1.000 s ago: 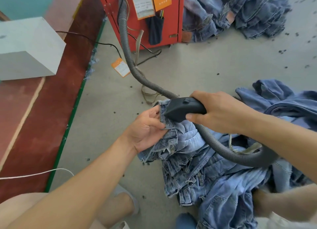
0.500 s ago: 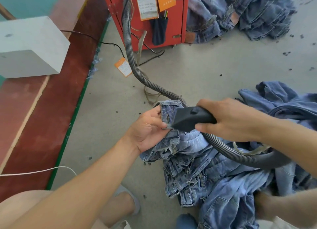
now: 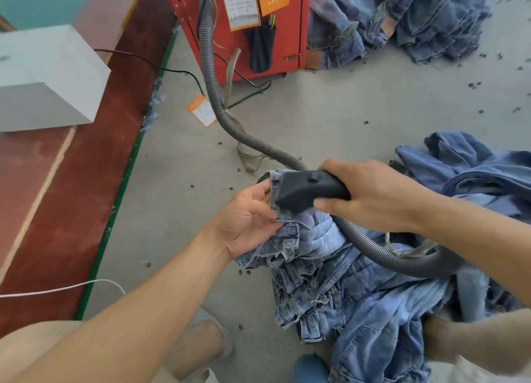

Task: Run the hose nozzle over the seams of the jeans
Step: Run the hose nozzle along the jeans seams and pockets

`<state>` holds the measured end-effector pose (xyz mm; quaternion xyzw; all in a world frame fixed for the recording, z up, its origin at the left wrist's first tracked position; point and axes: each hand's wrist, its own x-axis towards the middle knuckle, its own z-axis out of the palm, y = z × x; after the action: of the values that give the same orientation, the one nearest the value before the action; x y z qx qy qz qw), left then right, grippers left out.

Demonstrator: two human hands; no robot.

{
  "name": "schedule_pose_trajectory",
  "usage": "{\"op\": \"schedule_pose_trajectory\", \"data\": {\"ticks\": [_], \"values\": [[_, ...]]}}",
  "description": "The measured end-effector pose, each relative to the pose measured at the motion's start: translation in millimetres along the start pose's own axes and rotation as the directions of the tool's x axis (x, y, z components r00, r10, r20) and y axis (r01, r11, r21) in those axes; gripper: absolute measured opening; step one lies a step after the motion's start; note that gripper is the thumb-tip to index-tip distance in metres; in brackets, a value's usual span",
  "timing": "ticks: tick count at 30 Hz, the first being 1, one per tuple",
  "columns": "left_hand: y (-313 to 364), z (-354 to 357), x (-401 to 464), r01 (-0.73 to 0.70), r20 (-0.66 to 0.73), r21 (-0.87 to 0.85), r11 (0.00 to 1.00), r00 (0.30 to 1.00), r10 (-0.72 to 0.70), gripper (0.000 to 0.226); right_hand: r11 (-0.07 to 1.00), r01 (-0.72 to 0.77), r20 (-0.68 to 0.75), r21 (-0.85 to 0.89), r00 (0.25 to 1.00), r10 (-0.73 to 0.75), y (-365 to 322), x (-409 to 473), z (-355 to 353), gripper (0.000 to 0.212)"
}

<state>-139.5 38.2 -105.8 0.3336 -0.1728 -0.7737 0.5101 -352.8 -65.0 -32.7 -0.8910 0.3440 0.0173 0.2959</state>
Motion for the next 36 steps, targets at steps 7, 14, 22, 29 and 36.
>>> {"op": "schedule_pose_trajectory", "data": {"ticks": [7, 14, 22, 29, 36], "values": [[-0.9, -5.6, -3.8, 0.019, 0.006, -0.009, 1.0, 1.0, -0.019, 0.082, 0.994, -0.101, -0.172, 0.05, 0.979, 0.109, 20.1, 2.4, -34.2, 0.02], [-3.2, 1.4, -3.2, 0.124, 0.007, -0.13, 0.984, 0.992, -0.124, 0.074, 0.986, 0.128, 0.032, -0.102, 0.992, -0.126, -19.8, -7.1, 4.4, 0.029], [-7.2, -5.5, -5.4, 0.149, 0.067, -0.165, 0.975, 0.988, -0.139, 0.091, 0.999, -0.046, -0.167, -0.024, 0.985, 0.042, 21.3, 1.1, -40.4, 0.024], [-13.3, -2.6, -1.3, 0.183, 0.006, -0.084, 0.98, 0.983, -0.183, 0.099, 0.984, 0.166, 0.054, -0.062, 0.985, -0.163, -7.0, -7.4, -3.8, 0.028], [-11.3, -1.1, -1.6, 0.15, -0.033, -0.127, 0.98, 0.987, -0.155, 0.094, 1.0, 0.003, -0.132, -0.022, 0.991, -0.006, 26.7, 4.0, -44.3, 0.025]]}}
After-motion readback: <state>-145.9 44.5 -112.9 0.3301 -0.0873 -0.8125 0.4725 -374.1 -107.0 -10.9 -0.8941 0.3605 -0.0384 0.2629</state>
